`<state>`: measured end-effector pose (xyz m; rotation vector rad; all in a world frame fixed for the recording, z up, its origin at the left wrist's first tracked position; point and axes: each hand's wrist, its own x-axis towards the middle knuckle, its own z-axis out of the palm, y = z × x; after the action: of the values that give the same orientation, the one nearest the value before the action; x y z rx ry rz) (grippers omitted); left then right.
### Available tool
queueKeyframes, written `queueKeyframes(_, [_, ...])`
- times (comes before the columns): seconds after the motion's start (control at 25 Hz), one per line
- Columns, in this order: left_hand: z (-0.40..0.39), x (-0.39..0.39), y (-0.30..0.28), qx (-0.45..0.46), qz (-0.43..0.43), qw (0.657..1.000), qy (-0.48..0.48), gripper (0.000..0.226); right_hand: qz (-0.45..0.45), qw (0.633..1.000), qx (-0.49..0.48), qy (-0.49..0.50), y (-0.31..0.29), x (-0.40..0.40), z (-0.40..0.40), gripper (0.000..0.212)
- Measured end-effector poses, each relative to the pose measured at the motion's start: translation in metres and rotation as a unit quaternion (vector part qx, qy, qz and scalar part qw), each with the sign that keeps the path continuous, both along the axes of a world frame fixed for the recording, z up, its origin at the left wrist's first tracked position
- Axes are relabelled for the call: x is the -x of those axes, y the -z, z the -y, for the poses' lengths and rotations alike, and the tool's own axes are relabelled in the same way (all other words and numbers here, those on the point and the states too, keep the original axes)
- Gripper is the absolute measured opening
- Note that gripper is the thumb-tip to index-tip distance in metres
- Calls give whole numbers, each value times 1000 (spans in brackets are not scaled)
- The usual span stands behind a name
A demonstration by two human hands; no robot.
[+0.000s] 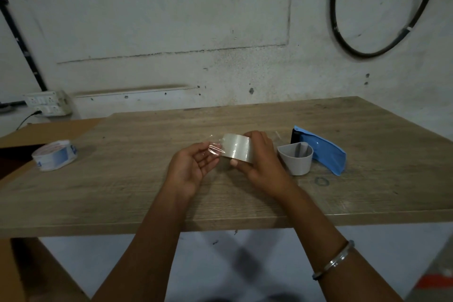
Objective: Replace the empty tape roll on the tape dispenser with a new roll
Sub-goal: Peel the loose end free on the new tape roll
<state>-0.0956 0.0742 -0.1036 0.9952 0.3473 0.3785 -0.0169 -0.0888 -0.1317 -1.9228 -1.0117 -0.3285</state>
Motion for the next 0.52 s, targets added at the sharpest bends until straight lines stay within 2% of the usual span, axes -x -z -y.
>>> queueKeyframes(0.16, [4,0,1,-41,31,999,6,12,-16,1000,-3,22,1,-2,1,51])
queueKeyframes(0.36, [15,1,5,-159,50,986,3,16,91,991,42,88,0,2,-4,59])
queueKeyframes(0.52, [13,2,5,-176,49,982,-49,17,109,988,82,68,1,2,-3,71])
